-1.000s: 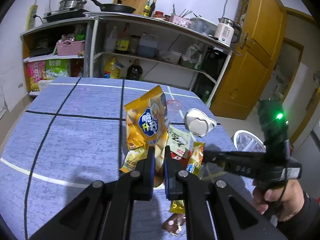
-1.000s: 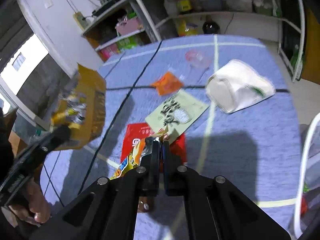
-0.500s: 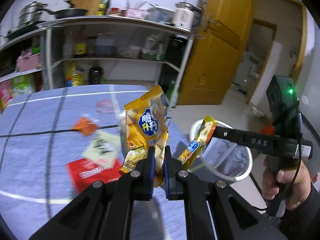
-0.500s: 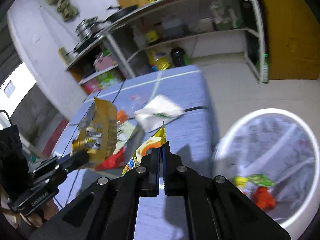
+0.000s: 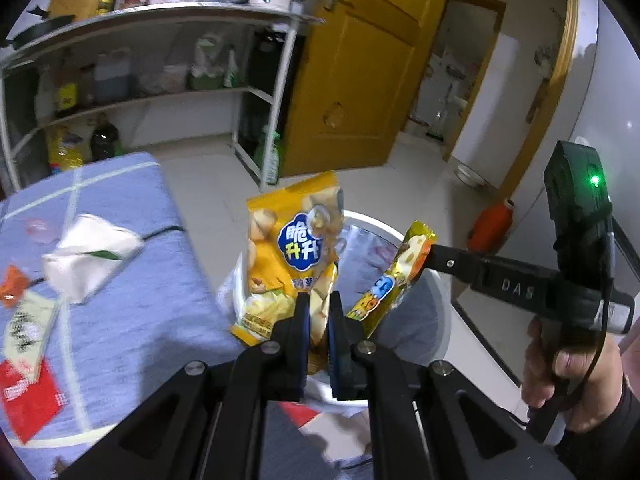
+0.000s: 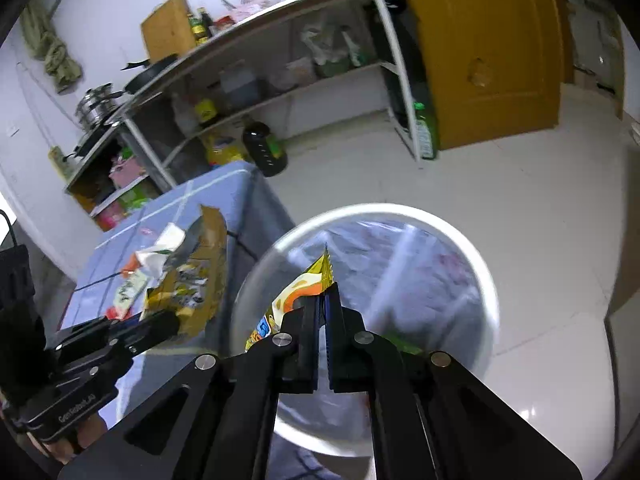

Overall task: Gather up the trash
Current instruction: 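Carry the chip bag and yellow wrapper in both tools over the bin, then open both tools to drop the chip bag and wrapper into the bin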

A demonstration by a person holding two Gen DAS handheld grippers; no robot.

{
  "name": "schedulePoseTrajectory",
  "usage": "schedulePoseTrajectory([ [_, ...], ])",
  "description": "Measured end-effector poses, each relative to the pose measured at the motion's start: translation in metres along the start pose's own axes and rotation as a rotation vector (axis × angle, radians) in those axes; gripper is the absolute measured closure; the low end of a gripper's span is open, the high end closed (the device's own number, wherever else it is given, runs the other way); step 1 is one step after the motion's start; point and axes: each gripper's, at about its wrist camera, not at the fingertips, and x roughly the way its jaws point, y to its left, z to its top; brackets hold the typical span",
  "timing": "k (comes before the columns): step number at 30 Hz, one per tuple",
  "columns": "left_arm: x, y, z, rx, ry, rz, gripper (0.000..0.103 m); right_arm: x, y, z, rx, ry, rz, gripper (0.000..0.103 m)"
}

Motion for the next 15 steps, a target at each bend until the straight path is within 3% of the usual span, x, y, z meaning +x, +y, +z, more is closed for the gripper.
schedulePoseTrajectory([
  [7,0.044,-0.016,0.001,-0.003,0.077,-0.014,0.093,0.016,-0.033,-0.007,0.056,0.059,-0.047,0.101],
  [8,0.047,-0.017,0.002,-0.003,0.084,-0.02,0.09,0.016,-0.037,-0.008,0.059,0.064,-0.058,0.099],
  [9,0.05,-0.017,0.001,-0.005,0.09,-0.023,0.081,0.016,-0.038,-0.009,0.058,0.066,-0.066,0.097],
  [11,0.052,-0.017,0.002,-0.013,0.094,-0.028,0.069,0.015,-0.038,-0.011,0.042,0.06,-0.077,0.085],
  [13,0.049,-0.016,0.0,-0.024,0.094,-0.034,0.067,0.015,-0.037,-0.012,0.021,0.057,-0.086,0.072],
  [15,0.045,-0.014,-0.001,-0.03,0.084,-0.027,0.067,0.013,-0.035,-0.012,0.01,0.05,-0.086,0.069],
])
